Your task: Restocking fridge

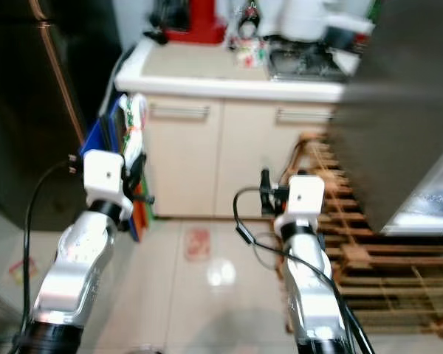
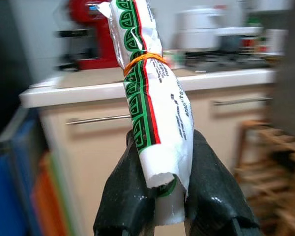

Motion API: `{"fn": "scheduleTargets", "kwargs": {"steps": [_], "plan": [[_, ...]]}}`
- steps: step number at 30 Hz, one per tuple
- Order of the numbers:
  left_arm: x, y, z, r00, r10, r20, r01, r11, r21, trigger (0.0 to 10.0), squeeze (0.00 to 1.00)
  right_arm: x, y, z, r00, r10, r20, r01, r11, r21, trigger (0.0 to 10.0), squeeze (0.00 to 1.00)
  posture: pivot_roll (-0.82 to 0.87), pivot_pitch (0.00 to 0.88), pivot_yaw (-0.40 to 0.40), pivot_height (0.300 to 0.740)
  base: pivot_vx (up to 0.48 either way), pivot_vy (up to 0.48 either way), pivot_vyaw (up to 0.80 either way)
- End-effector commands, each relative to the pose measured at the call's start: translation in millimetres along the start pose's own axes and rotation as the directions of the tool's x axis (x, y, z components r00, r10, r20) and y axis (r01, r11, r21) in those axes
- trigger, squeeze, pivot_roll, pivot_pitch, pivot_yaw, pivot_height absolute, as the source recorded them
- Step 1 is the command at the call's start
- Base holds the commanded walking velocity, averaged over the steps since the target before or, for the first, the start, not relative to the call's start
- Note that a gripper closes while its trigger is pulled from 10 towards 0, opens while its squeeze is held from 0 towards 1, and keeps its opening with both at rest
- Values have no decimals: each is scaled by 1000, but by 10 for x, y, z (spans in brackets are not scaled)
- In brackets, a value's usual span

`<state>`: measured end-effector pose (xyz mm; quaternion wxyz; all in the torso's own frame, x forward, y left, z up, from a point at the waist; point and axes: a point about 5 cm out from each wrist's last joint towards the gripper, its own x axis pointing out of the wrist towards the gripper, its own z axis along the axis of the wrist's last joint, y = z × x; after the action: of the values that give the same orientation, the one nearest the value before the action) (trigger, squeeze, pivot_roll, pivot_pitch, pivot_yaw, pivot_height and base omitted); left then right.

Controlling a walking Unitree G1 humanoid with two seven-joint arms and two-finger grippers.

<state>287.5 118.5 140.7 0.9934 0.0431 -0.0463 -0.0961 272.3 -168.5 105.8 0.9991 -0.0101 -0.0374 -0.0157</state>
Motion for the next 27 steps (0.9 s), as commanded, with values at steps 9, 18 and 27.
{"fn": "scheduleTargets", "kwargs": {"steps": [9, 18, 27], "plan": [[20, -45, 55, 1000, -13, 25, 13, 1000, 1, 10000, 0, 36, 26, 16, 1000, 11, 4, -11, 1000, -10, 10000, 271, 18, 0, -20, 740, 0, -465, 0], [58, -29, 8, 1000, 28, 4, -28, 1000, 11, 10000, 0, 16, 12, -9, 1000, 22, -11, -22, 1000, -19, 10000, 271, 8, 0, -31, 740, 0, -432, 0], [79, -95, 11, 1000, 17, 9, -17, 1000, -1, 10000, 0, 9, -12, 0, 1000, 22, -14, -22, 999, -26, 10000, 271, -14, 0, -26, 740, 244, -409, 0]]}}
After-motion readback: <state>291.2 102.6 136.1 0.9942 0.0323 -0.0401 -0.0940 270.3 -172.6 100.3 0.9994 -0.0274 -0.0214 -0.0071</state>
